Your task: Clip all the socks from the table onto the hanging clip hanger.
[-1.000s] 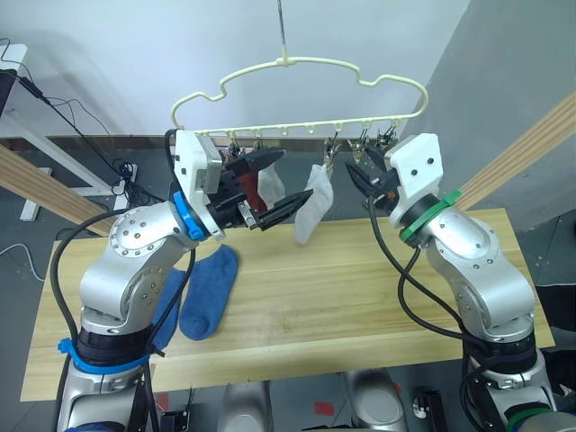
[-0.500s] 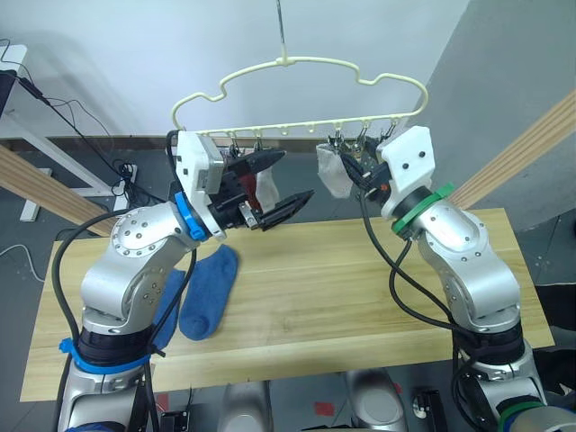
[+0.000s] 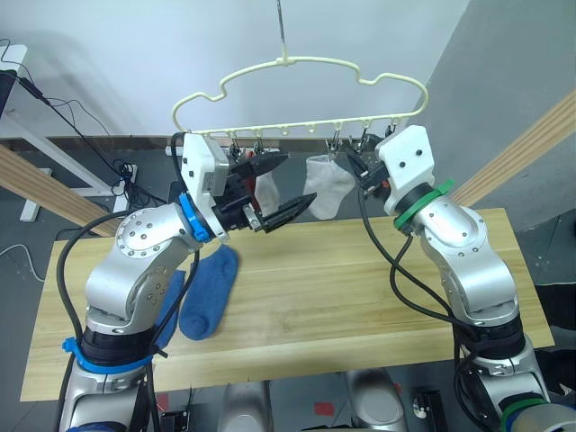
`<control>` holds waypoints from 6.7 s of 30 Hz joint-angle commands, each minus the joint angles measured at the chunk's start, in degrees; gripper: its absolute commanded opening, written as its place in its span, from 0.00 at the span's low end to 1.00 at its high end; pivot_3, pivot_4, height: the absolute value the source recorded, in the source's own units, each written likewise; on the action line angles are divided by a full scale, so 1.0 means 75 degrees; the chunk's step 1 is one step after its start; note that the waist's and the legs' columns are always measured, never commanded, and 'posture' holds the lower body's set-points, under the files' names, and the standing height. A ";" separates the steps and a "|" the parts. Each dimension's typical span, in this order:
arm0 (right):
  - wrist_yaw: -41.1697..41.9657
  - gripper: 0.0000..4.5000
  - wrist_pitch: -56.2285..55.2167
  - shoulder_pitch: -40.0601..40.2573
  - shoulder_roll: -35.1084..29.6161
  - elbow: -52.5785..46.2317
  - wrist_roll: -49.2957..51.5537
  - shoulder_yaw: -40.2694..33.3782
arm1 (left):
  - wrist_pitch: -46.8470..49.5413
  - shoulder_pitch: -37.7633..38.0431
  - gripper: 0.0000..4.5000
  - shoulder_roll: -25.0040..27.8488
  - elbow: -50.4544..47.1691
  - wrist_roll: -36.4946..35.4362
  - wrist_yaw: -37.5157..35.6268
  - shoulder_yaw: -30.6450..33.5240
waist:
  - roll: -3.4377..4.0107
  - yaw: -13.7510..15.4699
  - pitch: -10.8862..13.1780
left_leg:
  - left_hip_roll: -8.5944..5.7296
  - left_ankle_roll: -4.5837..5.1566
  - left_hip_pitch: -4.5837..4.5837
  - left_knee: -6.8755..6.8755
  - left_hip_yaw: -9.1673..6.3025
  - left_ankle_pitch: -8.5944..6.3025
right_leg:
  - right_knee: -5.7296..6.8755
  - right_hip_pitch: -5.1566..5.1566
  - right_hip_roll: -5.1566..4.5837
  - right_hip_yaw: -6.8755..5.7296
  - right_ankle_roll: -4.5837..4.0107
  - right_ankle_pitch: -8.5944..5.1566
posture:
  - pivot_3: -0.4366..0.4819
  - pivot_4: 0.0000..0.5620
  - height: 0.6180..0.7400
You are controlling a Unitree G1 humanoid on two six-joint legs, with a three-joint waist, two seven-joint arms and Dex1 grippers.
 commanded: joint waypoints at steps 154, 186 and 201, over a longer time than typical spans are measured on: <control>-0.0683 0.00 0.1808 -0.0123 0.1677 -0.1235 0.0725 -0.0033 | 0.2342 0.4527 0.67 -0.1999 0.0483 0.2484 0.4352 0.1002 | -0.0002 -0.0038 -0.0016 | 0.0003 0.0002 0.0012 -0.0001 0.0003 0.0005 | 0.0031 -0.0010 0.0001 0.0010 -0.0005 0.0009 | 0.23 0.68 1.00; -0.0781 0.00 0.1894 -0.0185 0.1670 -0.1258 0.0700 -0.0164 | -0.2148 0.1934 0.01 -0.1444 0.1458 0.2428 -0.0166 -0.1783 | -0.0002 -0.0025 -0.0016 | 0.0004 0.0000 -0.0001 -0.0015 0.0012 0.0006 | -0.0017 -0.0009 -0.0004 0.0008 -0.0005 0.0010 | 0.20 0.68 1.00; -0.0818 0.00 0.1948 -0.0210 0.1566 -0.1329 0.0664 -0.0234 | -0.2084 0.1074 0.01 -0.2830 0.2042 0.2581 0.1508 -0.1362 | -0.0003 -0.0054 -0.0016 | -0.0001 0.0004 -0.0002 -0.0004 0.0004 0.0008 | -0.0006 -0.0006 -0.0001 0.0004 0.0004 0.0015 | 0.19 0.69 1.00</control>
